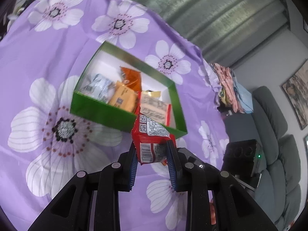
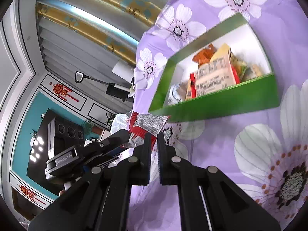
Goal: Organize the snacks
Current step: 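Carry the red-and-silver packet over the green box and lower it inside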
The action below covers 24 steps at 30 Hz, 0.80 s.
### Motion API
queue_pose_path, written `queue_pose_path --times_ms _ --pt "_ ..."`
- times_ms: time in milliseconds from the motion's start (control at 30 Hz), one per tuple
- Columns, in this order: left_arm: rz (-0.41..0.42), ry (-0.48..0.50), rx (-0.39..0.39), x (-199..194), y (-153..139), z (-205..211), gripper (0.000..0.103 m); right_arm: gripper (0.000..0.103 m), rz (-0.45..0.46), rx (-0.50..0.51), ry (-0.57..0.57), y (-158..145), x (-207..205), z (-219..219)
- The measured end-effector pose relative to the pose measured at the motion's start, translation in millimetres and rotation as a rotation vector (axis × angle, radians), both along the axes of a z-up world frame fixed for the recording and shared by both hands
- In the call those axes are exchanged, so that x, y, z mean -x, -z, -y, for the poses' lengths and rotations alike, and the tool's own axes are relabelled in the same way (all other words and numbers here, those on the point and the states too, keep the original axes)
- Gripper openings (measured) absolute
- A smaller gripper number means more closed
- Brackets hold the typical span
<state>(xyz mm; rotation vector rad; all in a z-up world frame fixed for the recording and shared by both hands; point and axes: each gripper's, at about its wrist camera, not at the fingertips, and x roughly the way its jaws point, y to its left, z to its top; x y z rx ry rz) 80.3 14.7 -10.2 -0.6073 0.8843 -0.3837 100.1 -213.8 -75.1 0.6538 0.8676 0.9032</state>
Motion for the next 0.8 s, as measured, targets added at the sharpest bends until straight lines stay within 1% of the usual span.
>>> queue_pose_path --times_ms 300,800 --pt "0.042 0.025 -0.016 -19 -20 18 0.028 0.007 0.038 -0.032 0.027 -16 -11 18" --pt "0.060 0.048 -0.009 -49 -30 31 0.028 0.007 0.066 -0.061 0.058 -29 -34 33"
